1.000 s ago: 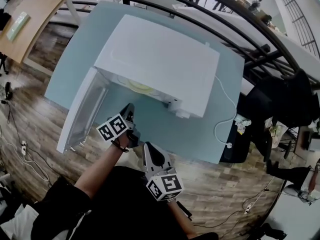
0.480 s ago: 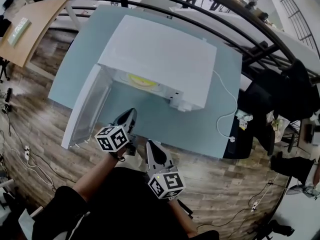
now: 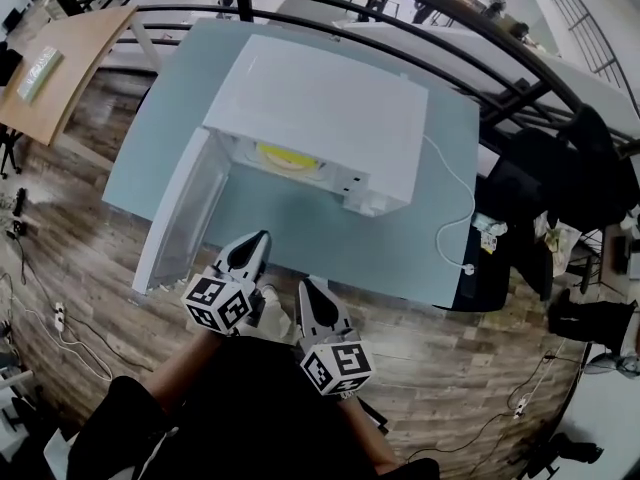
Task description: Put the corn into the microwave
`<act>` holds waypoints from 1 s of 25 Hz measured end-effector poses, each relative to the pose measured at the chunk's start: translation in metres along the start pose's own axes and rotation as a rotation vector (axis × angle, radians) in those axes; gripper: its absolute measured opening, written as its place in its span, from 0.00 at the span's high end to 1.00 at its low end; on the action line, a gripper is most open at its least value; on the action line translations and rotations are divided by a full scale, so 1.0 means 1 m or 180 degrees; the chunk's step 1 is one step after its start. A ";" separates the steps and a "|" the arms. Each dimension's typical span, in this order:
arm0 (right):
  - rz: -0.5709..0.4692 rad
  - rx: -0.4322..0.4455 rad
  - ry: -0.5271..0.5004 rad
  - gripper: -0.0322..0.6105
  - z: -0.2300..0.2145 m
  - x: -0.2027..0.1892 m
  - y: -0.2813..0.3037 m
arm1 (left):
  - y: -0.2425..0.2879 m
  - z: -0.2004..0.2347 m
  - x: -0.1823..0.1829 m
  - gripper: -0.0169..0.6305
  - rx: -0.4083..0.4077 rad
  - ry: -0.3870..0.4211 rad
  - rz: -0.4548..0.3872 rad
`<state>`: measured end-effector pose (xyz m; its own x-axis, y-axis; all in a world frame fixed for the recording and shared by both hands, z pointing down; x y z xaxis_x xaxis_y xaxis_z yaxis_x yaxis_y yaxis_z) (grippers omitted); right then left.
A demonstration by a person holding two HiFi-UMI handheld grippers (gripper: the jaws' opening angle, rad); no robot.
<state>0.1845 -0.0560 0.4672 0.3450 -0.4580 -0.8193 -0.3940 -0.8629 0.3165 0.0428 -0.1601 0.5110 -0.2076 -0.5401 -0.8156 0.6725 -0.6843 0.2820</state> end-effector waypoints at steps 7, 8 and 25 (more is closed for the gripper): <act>-0.0116 -0.0053 -0.0046 0.94 0.011 -0.001 -0.007 | -0.033 -0.018 0.017 0.97 -0.0175 0.0463 -0.0131; -0.0130 -0.0060 -0.0052 0.94 0.012 -0.001 -0.008 | -0.038 -0.020 0.018 0.97 -0.0199 0.0505 -0.0131; -0.0252 -0.0047 -0.0196 0.94 0.041 -0.002 -0.015 | -0.109 -0.025 0.010 0.97 -0.0252 0.0652 -0.0141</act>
<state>0.1551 -0.0333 0.4444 0.3212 -0.3747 -0.8697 -0.3547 -0.8991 0.2563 -0.0154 -0.0786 0.4597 -0.0952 -0.3940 -0.9142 0.7213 -0.6602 0.2095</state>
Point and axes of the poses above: the fingertips, and each gripper's own axes: y forward along the fingers, z to its left, x out of its top, the point moved 7 cm from there along -y, backward along the fingers, and after that the axes turned 2 degrees about x, right-handed, at the moved point
